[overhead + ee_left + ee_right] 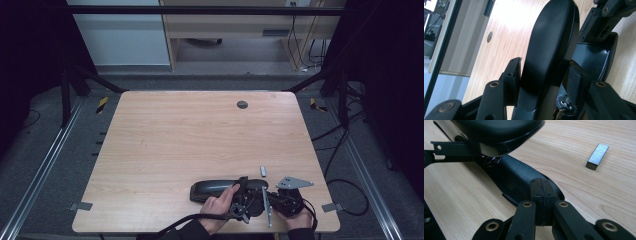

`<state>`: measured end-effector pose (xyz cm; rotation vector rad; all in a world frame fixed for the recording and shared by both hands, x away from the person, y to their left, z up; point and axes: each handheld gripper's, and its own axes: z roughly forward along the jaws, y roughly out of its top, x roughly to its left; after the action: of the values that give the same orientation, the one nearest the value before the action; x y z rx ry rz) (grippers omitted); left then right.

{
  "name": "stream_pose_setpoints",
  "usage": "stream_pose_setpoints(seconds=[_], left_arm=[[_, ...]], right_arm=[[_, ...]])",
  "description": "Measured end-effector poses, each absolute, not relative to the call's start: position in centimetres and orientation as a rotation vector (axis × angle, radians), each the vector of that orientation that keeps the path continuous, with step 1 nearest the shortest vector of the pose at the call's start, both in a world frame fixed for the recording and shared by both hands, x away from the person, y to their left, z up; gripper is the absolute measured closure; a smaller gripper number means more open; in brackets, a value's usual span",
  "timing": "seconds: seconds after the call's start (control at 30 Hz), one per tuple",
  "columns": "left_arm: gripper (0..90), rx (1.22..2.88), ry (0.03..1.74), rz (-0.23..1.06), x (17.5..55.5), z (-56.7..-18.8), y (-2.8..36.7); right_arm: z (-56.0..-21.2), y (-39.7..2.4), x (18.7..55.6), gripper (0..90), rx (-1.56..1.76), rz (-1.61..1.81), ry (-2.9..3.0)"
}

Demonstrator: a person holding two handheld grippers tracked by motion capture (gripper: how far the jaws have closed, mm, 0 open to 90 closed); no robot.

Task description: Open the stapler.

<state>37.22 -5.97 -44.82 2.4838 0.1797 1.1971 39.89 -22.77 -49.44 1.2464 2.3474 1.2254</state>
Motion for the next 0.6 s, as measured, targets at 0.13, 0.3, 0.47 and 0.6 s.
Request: stream_pose_setpoints(seconds=[0.13,0.3,0.47,0.6], left_arm=[[51.3,2.483,0.189,1.194,37.19,-44.85,-5.98],[51.3,2.482,0.189,1.195,37.19,-44.85,-5.99],[51.3,2.479,0.187,1.201,37.24,-44.84,-6.02],[51.4,2.484,0.184,1.202,37.25,-44.79,-6.01]], right_arm=[[-49.52,-22.60,39.97,90.0,1.239,1.222,2.350],[-49.53,-22.42,40.00,90.0,1.233,1.223,2.354],[-49.54,-22.28,40.04,90.0,1.228,1.224,2.357],[-49.58,-22.13,40.07,90.0,1.201,1.226,2.366]])
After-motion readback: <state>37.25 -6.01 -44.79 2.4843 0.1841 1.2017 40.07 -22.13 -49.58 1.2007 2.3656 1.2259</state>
